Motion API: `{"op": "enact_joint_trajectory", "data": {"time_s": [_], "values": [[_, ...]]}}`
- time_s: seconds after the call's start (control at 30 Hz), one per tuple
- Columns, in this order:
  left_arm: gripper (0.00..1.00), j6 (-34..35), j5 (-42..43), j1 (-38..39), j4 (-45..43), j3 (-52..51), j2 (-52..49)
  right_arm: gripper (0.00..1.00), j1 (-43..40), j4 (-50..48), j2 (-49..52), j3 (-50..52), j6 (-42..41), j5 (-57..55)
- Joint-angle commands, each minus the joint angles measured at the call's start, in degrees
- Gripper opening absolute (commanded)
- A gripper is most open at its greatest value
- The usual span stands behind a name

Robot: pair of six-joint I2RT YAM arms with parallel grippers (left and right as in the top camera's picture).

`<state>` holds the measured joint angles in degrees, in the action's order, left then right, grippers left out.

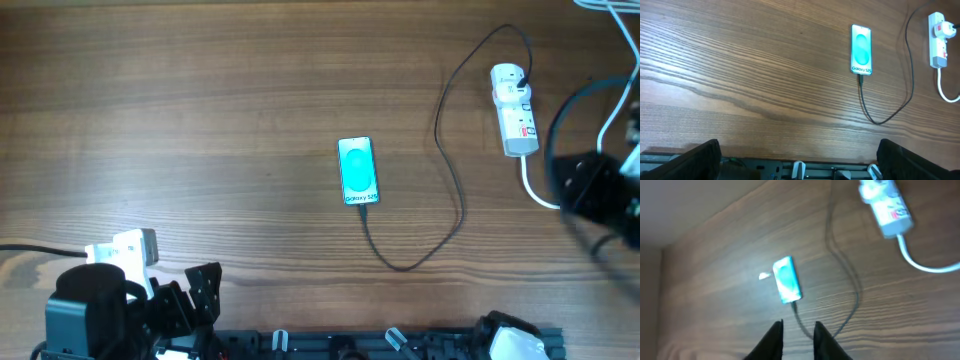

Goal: Plug charger to phone and switch on socket

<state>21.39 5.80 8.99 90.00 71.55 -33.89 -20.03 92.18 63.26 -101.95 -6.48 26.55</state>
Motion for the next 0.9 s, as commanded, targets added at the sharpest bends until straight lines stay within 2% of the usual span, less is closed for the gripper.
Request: {"op": "enact_joint_trajectory", "data": {"time_s": [0.0, 0.03, 0.17, 0.2, 0.23, 0.33, 0.37, 0.53, 0.63, 0.8, 0.87], "values": [[1.0, 0.5, -0.1, 0.2, -0.1, 0.0, 0.0, 0.86, 5.7, 0.0, -8.7, 0.1, 1.8, -1.3], [1.0, 0.5, -0.1, 0.2, -0.1, 0.0, 0.0, 1.0, 6.7, 0.0, -11.7, 0.1, 1.9, -1.3], [1.0, 0.5, -0.1, 0.2, -0.1, 0.0, 0.0, 1.0, 6.7, 0.0, -18.0, 0.1, 1.0, -0.9], [1.0, 0.5, -0.1, 0.2, -0.1, 0.0, 0.0, 1.0, 6.7, 0.0, -18.1, 0.1, -6.6, 1.5], [1.0, 0.5, -0.1, 0.2, -0.1, 0.0, 0.0, 1.0, 6.7, 0.0, -18.1, 0.1, -7.0, 1.4], [1.0, 0.5, -0.1, 0.2, -0.1, 0.0, 0.0, 1.0, 6.7, 0.0, -21.2, 0.3, 5.5, 5.9], [1.0, 0.5, -0.1, 0.2, -0.1, 0.0, 0.0, 1.0, 6.7, 0.0, -23.5, 0.5, 6.4, 6.0], [1.0, 0.5, -0.1, 0.2, -0.1, 0.0, 0.0, 1.0, 6.7, 0.0, -40.5, 1.7, 6.3, 6.5], [1.0, 0.5, -0.1, 0.2, -0.1, 0.0, 0.0, 1.0, 6.7, 0.0, -46.1, 1.7, 5.2, 6.5], [1.0, 0.5, -0.1, 0.2, -0.1, 0.0, 0.0, 1.0, 6.7, 0.0, -48.9, 2.0, 5.0, 6.5], [1.0, 0.5, -0.1, 0.2, -0.1, 0.0, 0.0, 1.0, 6.7, -0.2, -48.9, 3.8, 9.9, 6.3]]}}
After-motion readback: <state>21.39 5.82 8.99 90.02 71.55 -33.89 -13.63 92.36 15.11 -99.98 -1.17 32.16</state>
